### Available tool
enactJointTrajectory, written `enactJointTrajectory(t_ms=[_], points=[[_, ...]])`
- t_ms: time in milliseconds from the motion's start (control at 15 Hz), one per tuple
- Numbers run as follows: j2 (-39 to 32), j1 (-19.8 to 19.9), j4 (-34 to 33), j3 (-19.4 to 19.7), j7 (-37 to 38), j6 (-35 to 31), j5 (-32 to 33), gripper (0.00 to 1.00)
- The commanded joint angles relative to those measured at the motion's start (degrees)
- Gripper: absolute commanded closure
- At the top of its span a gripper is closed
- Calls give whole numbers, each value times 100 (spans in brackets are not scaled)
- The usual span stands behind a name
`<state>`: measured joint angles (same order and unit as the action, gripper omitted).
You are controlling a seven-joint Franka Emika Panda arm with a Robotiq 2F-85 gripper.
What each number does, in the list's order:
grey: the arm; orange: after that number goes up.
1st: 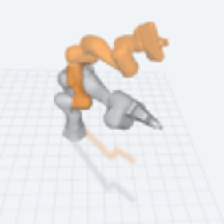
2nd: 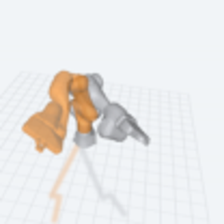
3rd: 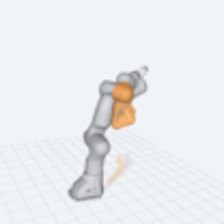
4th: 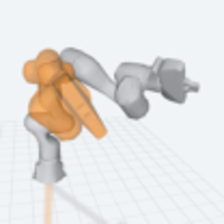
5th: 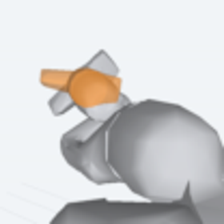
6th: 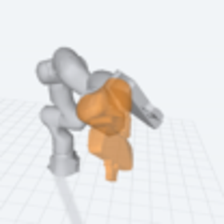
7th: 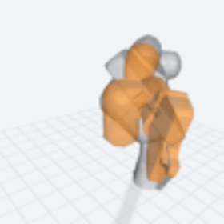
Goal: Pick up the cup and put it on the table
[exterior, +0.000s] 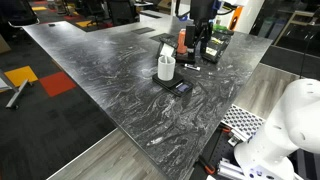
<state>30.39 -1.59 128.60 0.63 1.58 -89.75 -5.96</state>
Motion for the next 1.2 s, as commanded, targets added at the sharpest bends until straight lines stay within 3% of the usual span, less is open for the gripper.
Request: enactJointTrajectory(t_ms=[0,600,1133], points=[[-7,55,-17,-41,-21,19,-17,0],[-7,55,-17,-41,-21,19,-17,0],[-1004,152,-979,-80,819,-207,-299,0]])
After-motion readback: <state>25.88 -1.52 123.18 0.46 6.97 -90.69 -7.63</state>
